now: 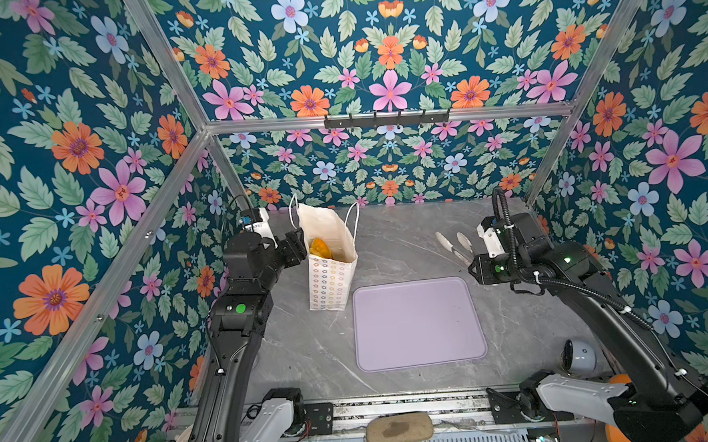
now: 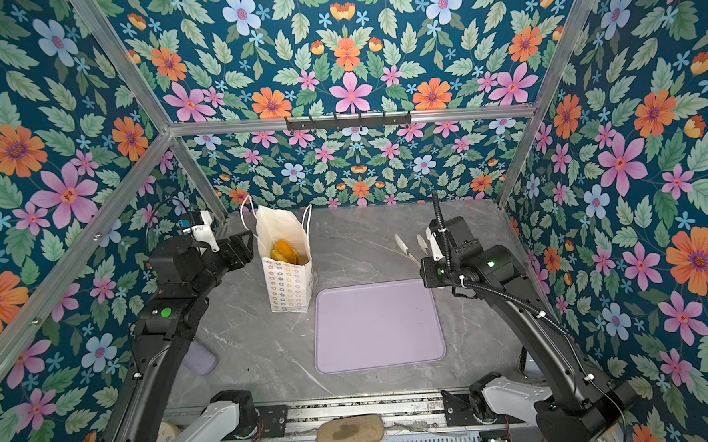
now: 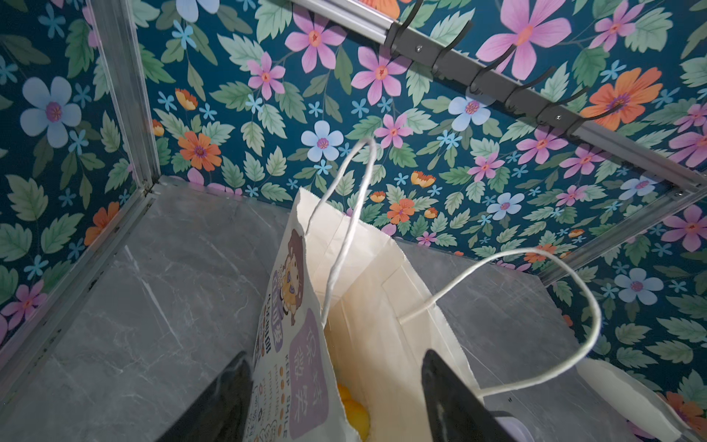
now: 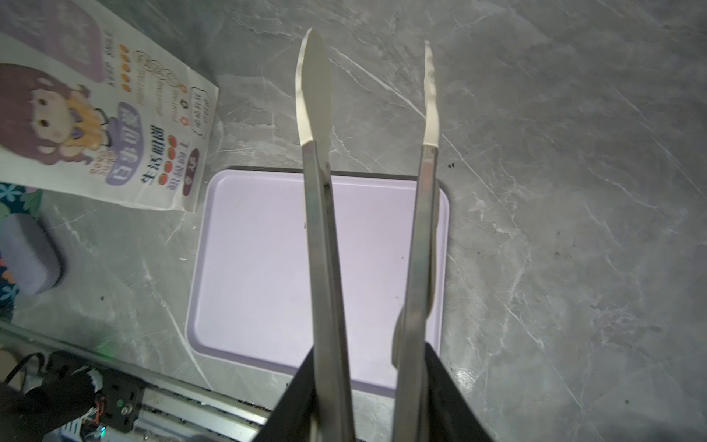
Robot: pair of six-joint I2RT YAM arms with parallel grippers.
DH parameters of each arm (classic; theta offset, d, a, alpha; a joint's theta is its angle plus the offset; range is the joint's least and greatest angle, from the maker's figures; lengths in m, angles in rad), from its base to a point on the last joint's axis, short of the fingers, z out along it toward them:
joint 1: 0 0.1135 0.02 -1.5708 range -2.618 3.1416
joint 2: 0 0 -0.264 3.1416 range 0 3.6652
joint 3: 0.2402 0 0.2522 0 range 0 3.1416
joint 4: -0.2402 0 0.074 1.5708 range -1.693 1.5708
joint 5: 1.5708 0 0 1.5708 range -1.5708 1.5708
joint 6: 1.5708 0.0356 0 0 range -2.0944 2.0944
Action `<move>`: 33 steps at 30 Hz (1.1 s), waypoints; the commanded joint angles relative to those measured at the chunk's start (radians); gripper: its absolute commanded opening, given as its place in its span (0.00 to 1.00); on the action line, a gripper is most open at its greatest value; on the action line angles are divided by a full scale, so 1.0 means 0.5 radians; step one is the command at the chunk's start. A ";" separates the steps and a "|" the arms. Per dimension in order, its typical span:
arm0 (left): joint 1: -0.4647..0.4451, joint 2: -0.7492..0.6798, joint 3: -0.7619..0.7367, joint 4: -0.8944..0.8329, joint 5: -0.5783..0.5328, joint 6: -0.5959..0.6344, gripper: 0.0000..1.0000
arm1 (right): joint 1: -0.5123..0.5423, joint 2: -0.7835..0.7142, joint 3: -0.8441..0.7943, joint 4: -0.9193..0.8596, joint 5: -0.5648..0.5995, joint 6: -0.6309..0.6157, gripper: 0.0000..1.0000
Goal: Place the fake bread into the paper bag
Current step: 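Open the left gripper to release the bag handle while the right tongs move away, then lower the tongs to the table beyond the tray and release them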
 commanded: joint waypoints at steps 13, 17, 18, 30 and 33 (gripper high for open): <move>0.018 -0.277 -0.724 0.753 -0.776 0.192 0.81 | -0.410 0.182 -0.509 0.772 0.012 -0.096 0.38; 0.018 -0.316 -0.877 0.893 -0.814 0.161 0.81 | -0.483 0.330 -0.603 0.984 -0.023 -0.096 0.38; 0.018 -0.312 -0.890 0.901 -0.812 0.157 0.81 | -0.488 0.370 -0.627 1.042 -0.016 -0.095 0.38; 0.021 -0.260 -0.921 0.928 -0.760 0.160 0.82 | -0.501 0.743 -0.639 1.235 0.104 -0.211 0.39; 0.021 -0.241 -0.924 0.931 -0.723 0.144 0.82 | -0.544 0.818 -0.620 1.219 0.131 -0.245 0.40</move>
